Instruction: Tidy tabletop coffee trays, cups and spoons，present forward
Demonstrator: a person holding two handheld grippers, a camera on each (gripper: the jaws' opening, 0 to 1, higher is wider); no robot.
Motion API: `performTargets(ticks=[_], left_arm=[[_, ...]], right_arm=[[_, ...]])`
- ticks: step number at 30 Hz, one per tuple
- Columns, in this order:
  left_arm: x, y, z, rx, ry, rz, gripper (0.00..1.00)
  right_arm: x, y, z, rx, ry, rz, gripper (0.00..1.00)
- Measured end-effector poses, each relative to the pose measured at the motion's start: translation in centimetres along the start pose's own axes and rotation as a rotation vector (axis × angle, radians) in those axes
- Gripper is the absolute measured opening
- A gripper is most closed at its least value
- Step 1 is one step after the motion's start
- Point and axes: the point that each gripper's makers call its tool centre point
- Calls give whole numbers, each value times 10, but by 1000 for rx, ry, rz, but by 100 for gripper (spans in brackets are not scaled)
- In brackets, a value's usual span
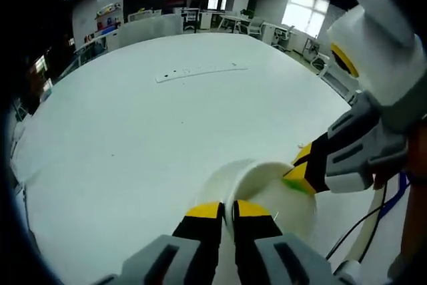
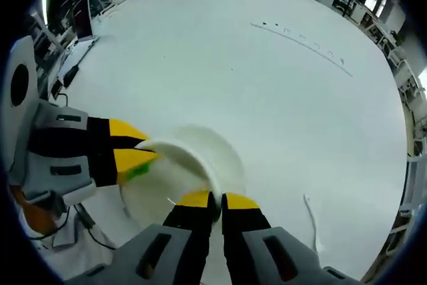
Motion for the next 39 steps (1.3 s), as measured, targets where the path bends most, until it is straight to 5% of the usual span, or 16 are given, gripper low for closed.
performTargets(ticks=[13,25,30,35,39], left_arm=[[6,-1,4,6,24,-30,10],[6,-6,5,28,36,-132,10],[0,-11,6,26,45,-189,8],[-17,-23,9,-8,101,-287,9],[-33,-28,17,16,92,-383,10]], right_arm=[[4,-6,-2,-60,-3,-42,7],[1,-13,-3,-142,-44,-130,8],[-8,-22,-1,-184,-44,-194,8],[-26,-39,0,-254,-24,-330,9],[-38,-37,13,-272,-106,-445,10]])
Point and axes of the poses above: the point that each gripper's makers call its tool centre point, and the gripper's own axes: x roughly forward along the fingers, z roughly to its left, y roughly out of its underside, and after that the axes turned 14 degrees about -y, right-handed
